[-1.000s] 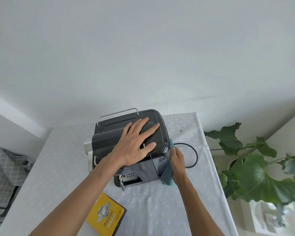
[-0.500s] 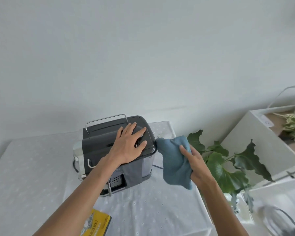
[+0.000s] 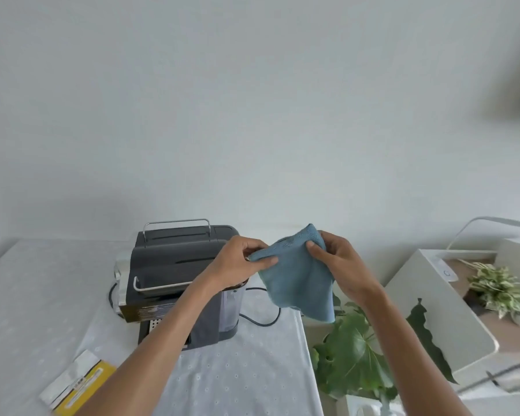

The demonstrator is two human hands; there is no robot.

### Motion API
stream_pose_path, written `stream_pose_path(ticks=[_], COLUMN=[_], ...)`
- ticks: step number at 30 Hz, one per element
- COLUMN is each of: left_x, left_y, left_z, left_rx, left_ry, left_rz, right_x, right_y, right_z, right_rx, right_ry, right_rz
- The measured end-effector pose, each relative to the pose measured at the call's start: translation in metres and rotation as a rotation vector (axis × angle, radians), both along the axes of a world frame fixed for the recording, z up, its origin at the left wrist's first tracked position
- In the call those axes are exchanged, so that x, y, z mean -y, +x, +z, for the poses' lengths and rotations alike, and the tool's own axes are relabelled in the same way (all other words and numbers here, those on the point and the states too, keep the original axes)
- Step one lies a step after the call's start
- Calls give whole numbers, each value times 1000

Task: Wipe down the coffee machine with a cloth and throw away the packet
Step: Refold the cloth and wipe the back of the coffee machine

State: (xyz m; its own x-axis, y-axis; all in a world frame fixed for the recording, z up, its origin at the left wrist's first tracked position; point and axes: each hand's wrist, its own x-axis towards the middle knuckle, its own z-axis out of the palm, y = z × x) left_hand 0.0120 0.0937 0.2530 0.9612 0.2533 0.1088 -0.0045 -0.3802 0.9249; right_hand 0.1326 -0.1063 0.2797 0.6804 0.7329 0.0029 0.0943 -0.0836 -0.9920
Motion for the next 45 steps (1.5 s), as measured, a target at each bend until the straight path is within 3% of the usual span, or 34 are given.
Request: stream_pose_path(ticks=[7, 17, 21, 30, 33, 36, 38, 45], left_x=[22, 47, 57, 87, 112, 142, 157, 165], left_y=[-3, -31, -35, -49, -77, -113, -135, -141], left_z=[-3, -69, -98, -137, -195, -263, -293, -293], left_rx=[-57, -347, -394, -148, -285, -516, -542, -538], left_ry=[109, 379, 439, 661, 663, 676, 680, 712], left_rz=[86, 93, 146, 363, 289, 86, 41, 67], right_x=[20, 38, 37, 53, 80, 116, 139, 135], right_y=[17, 8, 3, -22, -55, -87, -107, -119], right_z=[-15, -88, -121, -162, -220, -296, -331, -334], right_rx=[252, 779, 769, 855, 886, 809, 801, 783], right_ry=[-143, -627, -705, -611, -618, -759, -799, -913], right_rz=[50, 315, 275, -44, 5, 219, 299, 251])
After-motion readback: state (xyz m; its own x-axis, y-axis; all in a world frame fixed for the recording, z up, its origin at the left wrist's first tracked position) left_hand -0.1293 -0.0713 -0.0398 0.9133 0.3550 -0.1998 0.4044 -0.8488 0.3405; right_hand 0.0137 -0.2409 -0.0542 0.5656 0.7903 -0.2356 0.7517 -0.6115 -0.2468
